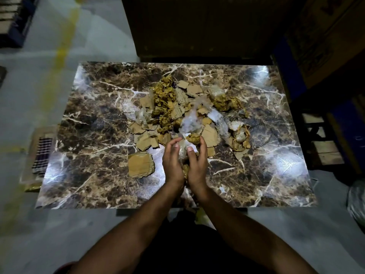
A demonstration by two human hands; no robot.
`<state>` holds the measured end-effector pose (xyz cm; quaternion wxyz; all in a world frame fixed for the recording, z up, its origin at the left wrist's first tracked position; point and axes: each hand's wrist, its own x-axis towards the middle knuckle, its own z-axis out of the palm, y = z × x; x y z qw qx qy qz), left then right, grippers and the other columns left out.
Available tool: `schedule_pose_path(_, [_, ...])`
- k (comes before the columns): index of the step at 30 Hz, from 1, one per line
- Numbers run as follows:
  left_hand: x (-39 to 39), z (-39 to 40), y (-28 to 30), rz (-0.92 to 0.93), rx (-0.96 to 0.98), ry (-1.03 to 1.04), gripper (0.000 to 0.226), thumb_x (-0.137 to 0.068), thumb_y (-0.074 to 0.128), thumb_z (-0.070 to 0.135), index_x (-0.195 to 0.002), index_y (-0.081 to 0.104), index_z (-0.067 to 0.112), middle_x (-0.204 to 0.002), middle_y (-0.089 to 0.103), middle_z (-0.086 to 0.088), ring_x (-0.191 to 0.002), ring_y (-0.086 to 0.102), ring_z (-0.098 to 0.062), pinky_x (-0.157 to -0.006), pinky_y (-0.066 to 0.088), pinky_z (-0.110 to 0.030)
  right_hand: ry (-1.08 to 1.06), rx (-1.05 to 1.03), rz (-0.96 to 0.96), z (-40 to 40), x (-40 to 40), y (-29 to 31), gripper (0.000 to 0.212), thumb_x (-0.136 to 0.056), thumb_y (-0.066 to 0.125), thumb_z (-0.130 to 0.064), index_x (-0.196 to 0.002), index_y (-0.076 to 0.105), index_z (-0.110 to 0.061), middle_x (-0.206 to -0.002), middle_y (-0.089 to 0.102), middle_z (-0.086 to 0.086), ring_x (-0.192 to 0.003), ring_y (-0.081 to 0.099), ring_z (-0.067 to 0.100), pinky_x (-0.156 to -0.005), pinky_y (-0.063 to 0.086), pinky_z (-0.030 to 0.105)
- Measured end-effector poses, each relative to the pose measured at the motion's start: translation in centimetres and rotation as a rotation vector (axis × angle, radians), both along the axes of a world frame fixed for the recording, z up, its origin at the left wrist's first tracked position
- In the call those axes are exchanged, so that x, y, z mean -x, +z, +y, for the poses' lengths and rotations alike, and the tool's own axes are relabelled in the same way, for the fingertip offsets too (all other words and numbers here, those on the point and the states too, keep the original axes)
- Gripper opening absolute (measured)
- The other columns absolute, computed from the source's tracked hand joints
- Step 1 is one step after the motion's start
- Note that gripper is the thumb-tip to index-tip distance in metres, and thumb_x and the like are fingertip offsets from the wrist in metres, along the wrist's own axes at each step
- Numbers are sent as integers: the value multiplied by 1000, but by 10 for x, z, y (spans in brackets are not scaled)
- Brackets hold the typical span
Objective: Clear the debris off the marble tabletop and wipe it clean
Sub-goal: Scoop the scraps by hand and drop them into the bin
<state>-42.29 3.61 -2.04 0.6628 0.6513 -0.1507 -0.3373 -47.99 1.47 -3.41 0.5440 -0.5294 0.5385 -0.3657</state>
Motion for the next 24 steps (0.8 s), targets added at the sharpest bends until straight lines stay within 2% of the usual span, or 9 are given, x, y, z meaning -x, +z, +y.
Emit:
schedule_pose_path(3, [0,-5,14,13,31,-32,31,-96,46,39,-114,67,26,-129,65,-1,-120,61,-13,-95,51,-29,41,-28,-87,-8,-4,14,53,-82,56,-79,-131,36,-73,-148,44,-24,-139,46,10,-111,46,51])
schedule_pose_path(5, [1,-9,21,-25,35,-42,33,-98,43,36,-119,65,25,-133,62,1,-121,58,-6,-92,48,-17,64,-63,-119,-12,-5,19,57,-79,63,-79,-129,37,-74,-146,45,-26,-137,49,12,-110,47,52])
schedule_pose_path(8, [2,-13,22,-39,25,-132,36,-106,33,36,-130,59,28,-141,56,6,-127,52,3,-98,45,-16,43,-71,-105,-19,-5,25,61,-79,73,-68,-133,47,-58,-147,52,-8,-135,52,15,-108,49,45])
schedule_pose_path(11, [5,-15,16,45,-5,-200,48,-111,18,36,-148,45,23,-146,46,14,-120,47,22,-94,41,-6,-7,43,-13,-27,-6,36,58,-76,70,-55,-129,56,-36,-137,58,-6,-127,53,6,-97,42,18])
schedule_pose_path(14, [6,-13,19,106,17,-284,60,-101,20,59,-155,35,36,-152,37,23,-133,40,11,-102,41,-15,-9,48,-16,-39,-3,46,44,-76,78,-35,-118,62,-34,-123,63,-14,-115,56,-8,-92,42,13])
schedule_pose_path(17, [-6,-12,14,120,63,-304,64,-88,32,79,-142,50,49,-149,49,14,-135,51,-12,-105,49,-42,44,21,-56,-58,15,53,45,-84,78,-8,-114,59,-35,-118,55,-25,-107,50,-19,-88,42,14])
schedule_pose_path(21, [-43,-34,22,-427,-193,-4,62,-90,38,74,-130,58,32,-137,54,-3,-125,48,-23,-99,48,-53,105,-89,-116,-70,55,57,51,-70,79,-39,-116,63,-52,-140,51,-13,-130,54,32,-92,58,55])
schedule_pose_path(22, [-53,-43,23,-604,-268,-58,57,-92,43,68,-135,55,32,-139,51,-5,-128,43,-23,-101,46,-54,88,-111,-111,-72,64,56,55,-67,79,-43,-119,62,-50,-146,48,-5,-133,51,37,-90,59,55])
schedule_pose_path(24, [-65,-64,21,-889,-415,-325,60,-92,53,65,-146,42,41,-154,37,-5,-139,31,-30,-110,36,-59,26,-117,-104,-76,80,53,58,-70,77,-38,-124,59,-41,-149,44,2,-136,46,33,-80,59,35])
